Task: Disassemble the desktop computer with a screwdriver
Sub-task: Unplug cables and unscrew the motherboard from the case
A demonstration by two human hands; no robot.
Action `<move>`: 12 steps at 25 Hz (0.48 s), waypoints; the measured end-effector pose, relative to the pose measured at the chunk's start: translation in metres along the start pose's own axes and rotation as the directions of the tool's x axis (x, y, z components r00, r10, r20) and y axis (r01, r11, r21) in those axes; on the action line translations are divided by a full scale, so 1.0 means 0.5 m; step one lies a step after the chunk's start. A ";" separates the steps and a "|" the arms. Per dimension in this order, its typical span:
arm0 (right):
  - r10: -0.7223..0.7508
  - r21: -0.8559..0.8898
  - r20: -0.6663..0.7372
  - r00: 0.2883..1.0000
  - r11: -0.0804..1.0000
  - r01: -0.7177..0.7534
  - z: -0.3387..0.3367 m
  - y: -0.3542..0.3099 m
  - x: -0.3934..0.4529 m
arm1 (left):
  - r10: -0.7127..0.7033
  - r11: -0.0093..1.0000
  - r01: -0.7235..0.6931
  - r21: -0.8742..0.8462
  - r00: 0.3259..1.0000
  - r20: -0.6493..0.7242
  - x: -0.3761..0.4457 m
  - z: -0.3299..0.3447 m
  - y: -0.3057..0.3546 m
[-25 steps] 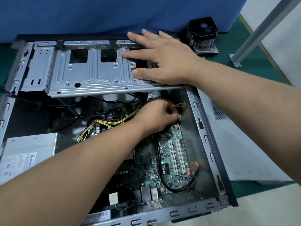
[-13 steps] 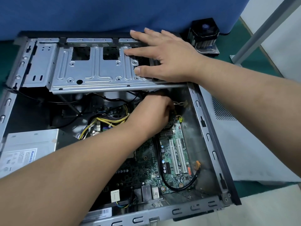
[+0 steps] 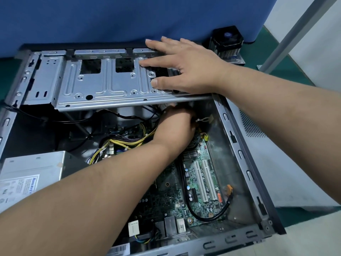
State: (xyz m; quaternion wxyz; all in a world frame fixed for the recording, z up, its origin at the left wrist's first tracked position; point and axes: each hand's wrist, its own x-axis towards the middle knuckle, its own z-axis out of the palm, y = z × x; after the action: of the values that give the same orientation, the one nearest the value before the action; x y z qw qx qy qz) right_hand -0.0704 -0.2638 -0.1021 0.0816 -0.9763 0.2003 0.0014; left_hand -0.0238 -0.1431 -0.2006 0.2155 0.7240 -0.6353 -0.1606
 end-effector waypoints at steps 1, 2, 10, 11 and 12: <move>0.002 0.003 0.000 1.000 1.000 -0.002 -0.001 0.000 -0.001 | 0.005 1.000 -0.005 -0.006 1.000 -0.021 -0.001 0.001 -0.001; 0.001 0.008 0.002 1.000 1.000 -0.001 -0.001 -0.001 -0.001 | 0.009 1.000 -0.009 -0.014 0.999 -0.038 -0.002 0.001 -0.003; -0.010 0.014 0.002 1.000 1.000 0.010 -0.003 0.001 -0.001 | -0.118 0.985 0.124 -0.121 0.991 0.055 0.035 -0.002 -0.003; -0.013 0.014 0.002 1.000 1.000 0.013 -0.003 0.001 0.000 | -0.117 0.985 0.124 -0.124 0.991 0.063 0.037 0.000 -0.004; -0.015 0.013 0.000 1.000 1.000 0.015 -0.003 0.001 0.001 | -0.108 0.985 0.116 -0.125 0.992 0.064 0.037 0.001 -0.005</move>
State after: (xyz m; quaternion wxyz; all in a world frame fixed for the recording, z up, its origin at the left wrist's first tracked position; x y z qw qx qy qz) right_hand -0.0702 -0.2647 -0.1005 0.0882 -0.9773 0.1928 -0.0003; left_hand -0.0193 -0.1611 -0.2017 0.2339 0.7383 -0.5878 -0.2337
